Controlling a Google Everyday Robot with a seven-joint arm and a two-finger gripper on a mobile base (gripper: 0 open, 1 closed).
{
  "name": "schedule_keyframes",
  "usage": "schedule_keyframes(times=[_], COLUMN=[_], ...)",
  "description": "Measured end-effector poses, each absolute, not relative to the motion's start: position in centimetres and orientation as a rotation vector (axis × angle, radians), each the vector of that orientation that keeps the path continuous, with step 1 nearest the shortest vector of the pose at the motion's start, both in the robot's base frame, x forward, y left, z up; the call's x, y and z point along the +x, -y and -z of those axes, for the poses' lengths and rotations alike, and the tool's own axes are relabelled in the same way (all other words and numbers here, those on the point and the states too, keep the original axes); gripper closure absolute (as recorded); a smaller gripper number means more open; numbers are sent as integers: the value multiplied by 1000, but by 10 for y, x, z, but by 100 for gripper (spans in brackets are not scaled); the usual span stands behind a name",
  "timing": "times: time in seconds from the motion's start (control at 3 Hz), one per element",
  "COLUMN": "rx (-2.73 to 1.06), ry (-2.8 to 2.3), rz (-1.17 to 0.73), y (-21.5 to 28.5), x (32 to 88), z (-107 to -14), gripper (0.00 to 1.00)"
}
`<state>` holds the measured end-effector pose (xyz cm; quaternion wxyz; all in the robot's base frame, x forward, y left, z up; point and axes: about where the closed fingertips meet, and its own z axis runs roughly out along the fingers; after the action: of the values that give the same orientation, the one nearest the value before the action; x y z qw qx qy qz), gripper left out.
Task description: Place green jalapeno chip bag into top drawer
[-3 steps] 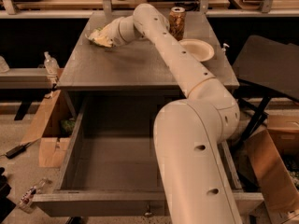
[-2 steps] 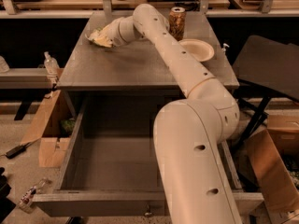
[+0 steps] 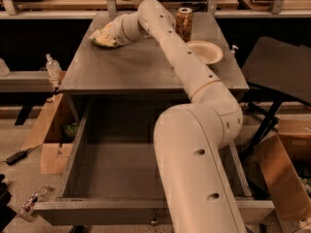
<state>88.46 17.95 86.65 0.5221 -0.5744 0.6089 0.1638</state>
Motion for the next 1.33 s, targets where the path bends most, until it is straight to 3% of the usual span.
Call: schedule_keyframes(times=[0.67,1.33], rx=[-1357,-1026], ry=[-1390,-1331], rz=[-168,8], y=[-114,1], x=[849,738], z=[-989,-1155], gripper=[100,100])
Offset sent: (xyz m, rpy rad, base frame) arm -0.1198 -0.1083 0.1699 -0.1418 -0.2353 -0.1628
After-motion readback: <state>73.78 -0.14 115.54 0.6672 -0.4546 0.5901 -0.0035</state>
